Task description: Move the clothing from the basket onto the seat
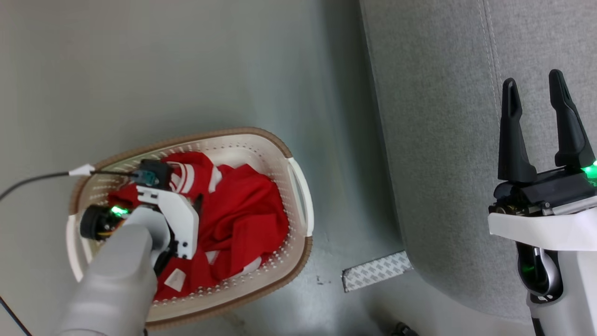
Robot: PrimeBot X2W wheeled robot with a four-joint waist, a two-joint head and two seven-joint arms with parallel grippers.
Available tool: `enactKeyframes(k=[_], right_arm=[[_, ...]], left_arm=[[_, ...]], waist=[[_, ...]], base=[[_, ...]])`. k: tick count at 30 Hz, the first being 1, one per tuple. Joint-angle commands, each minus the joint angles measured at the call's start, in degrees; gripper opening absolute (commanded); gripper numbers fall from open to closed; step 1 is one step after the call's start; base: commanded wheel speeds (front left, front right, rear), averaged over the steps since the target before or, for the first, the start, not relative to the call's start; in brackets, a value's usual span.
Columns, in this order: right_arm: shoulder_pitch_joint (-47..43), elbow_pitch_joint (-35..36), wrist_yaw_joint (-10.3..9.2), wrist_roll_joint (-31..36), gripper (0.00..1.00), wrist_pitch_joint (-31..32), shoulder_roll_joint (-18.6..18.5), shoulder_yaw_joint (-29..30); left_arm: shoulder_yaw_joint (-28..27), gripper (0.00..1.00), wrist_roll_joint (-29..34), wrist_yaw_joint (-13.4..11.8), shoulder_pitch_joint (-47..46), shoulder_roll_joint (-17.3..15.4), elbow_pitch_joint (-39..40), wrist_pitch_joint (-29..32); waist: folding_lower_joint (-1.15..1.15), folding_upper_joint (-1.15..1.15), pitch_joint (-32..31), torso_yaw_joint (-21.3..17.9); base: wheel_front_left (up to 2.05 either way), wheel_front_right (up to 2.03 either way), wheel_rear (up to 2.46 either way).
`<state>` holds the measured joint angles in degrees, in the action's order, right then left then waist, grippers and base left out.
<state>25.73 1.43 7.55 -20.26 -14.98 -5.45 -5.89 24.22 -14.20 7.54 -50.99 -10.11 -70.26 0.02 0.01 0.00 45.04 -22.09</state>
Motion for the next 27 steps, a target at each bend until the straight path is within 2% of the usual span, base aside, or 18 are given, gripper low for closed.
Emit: enactKeyframes(k=[1, 7, 12, 18, 27], right_arm=[[0.74, 0.21, -0.12, -0.31, 1.00, -0.19, 0.23, -0.14], [1.32, 0.58, -0.12, -0.67, 1.00, -0.19, 1.18, -1.14], [1.75, 1.03, -0.12, -1.10, 1.00, -0.19, 1.70, -1.67], [1.86, 2.02, -0.12, 1.39, 1.00, -0.19, 2.51, -1.99], [2.10, 4.05, -0.12, 3.49, 1.00, -0.20, 2.69, -2.52]], left_arm=[[0.16, 1.00, -0.08, -0.07, -0.77, -0.74, -0.32, 0.34], [2.79, 1.00, 0.88, -0.07, -2.97, -2.51, -1.61, 0.91], [2.83, 1.00, 0.01, -0.07, -4.85, -3.95, -2.47, 1.29], [1.84, 1.00, -4.25, -0.07, -6.93, -4.41, -2.23, 1.00], [5.39, 1.00, -10.29, -0.13, -7.35, -6.92, -0.10, 3.57]], waist=[[-0.01, 0.00, 0.67, -0.64], [-0.01, 0.00, 2.63, -2.64], [-0.01, 0.00, 4.83, -4.13], [-0.01, 0.00, 7.16, -2.61], [-0.01, 0.00, 9.60, 0.13]], base=[[0.00, 0.00, 0.00], [0.00, 0.00, 0.00], [0.06, 0.06, 0.06], [0.22, 0.22, 0.22], [0.19, 0.19, 0.19]])
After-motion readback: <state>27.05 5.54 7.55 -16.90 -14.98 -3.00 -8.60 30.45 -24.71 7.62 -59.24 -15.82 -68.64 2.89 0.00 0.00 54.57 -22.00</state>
